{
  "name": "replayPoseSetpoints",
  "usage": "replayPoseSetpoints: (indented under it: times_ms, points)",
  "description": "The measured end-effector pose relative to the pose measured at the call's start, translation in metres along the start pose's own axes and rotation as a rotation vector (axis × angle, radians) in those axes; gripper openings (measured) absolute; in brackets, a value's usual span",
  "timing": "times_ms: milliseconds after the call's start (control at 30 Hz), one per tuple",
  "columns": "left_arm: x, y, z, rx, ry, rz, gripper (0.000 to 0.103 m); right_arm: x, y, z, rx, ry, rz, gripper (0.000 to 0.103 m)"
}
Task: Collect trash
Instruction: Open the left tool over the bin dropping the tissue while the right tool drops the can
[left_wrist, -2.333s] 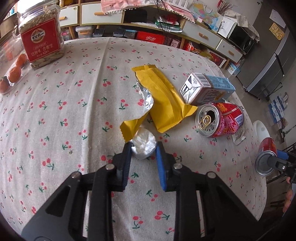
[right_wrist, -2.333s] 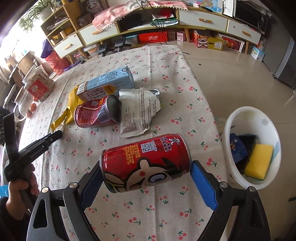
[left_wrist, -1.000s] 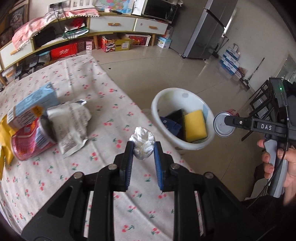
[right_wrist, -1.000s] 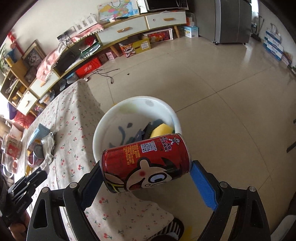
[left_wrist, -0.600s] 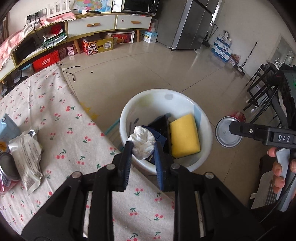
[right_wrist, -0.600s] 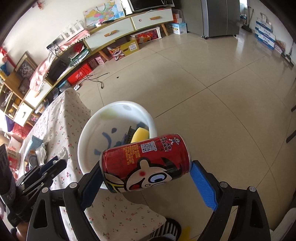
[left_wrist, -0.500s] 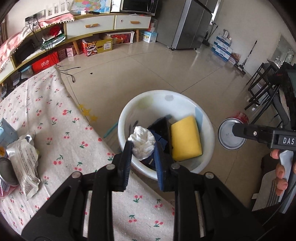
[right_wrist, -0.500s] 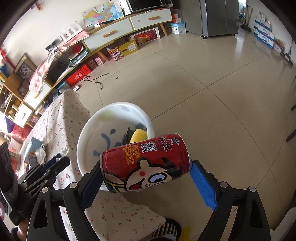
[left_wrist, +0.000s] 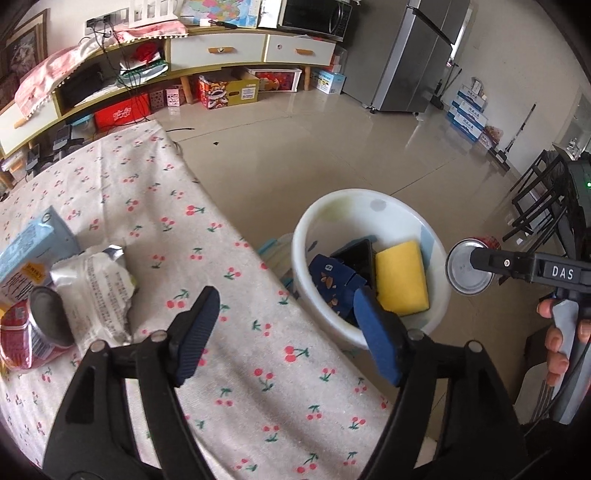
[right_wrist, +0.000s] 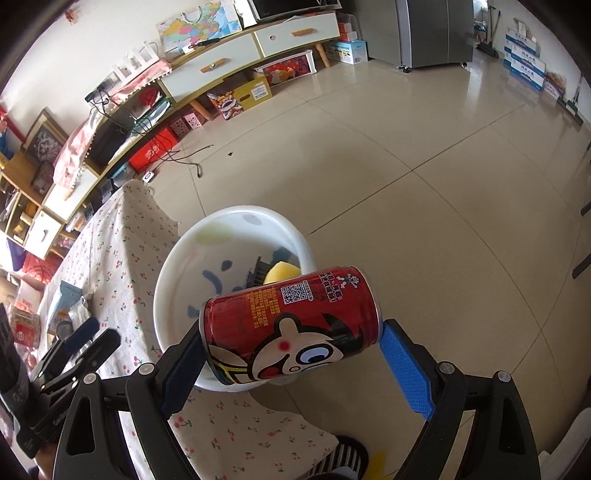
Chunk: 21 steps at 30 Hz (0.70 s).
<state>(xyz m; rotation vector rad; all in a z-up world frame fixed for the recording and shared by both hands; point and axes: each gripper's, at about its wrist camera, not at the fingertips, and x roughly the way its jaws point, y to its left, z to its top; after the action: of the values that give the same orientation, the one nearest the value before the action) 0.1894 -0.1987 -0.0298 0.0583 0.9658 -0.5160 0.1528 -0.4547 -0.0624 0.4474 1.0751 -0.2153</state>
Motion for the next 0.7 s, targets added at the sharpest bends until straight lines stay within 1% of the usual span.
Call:
replayPoseSetpoints:
  times_ms: [100,233,333,400,433,567,700]
  points:
    - [-0.013,0.015,-0.008,-0.01,-0.005,0.03,0.081,0.007,0.012,0.003,-0.011,0.015,0.003,0.092]
    - [-0.03,0.035,-0.021,-0.03,-0.001,0.053,0.082,0.017,0.03,0.005,-0.024,0.038,0.01,0.093]
    - [-0.042,0.049,-0.029,-0.04,0.0,0.064,0.082,0.023,0.04,0.006,-0.016,0.039,0.032,0.093]
    - [-0.049,0.057,-0.034,-0.05,0.0,0.074,0.083,0.023,0.044,0.006,-0.007,0.038,0.048,0.097]
    - [-0.053,0.061,-0.037,-0.055,0.0,0.079,0.083,0.022,0.046,0.006,-0.008,0.033,0.052,0.098]
    - [-0.066,0.079,-0.045,-0.074,-0.001,0.096,0.083,0.017,0.057,0.006,-0.04,0.022,0.038,0.098]
    - [-0.077,0.095,-0.054,-0.092,0.002,0.118,0.085,0.012,0.067,0.002,-0.068,0.029,0.03,0.098]
